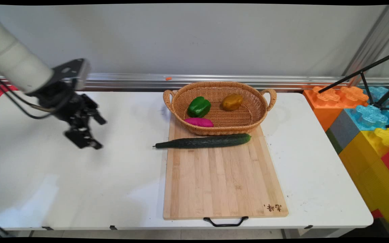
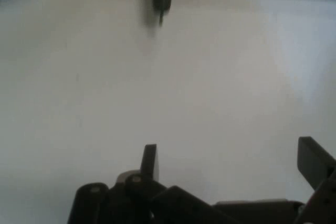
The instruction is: Pick up the cucumber from the cutting board
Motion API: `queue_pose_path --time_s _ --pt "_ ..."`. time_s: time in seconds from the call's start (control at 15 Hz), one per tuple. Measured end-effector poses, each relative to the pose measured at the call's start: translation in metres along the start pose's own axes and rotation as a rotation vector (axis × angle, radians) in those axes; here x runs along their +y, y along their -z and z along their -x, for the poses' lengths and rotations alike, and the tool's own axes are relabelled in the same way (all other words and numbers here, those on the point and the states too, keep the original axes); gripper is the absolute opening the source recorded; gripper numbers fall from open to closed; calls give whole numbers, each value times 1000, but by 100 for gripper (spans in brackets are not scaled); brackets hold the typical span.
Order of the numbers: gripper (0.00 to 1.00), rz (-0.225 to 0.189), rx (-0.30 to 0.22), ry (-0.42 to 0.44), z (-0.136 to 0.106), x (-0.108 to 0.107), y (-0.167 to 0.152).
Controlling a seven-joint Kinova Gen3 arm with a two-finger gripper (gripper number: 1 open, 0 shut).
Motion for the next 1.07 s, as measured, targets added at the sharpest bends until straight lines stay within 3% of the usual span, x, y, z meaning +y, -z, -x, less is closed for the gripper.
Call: queue_pose_path --time_s 0.2,0.53,1.07 --pt "100 -13 32 -19 -41 9 -27" --pt "100 -72 83 -37 -97 20 -74" --pt "100 -121 118 -73 -127 25 -137"
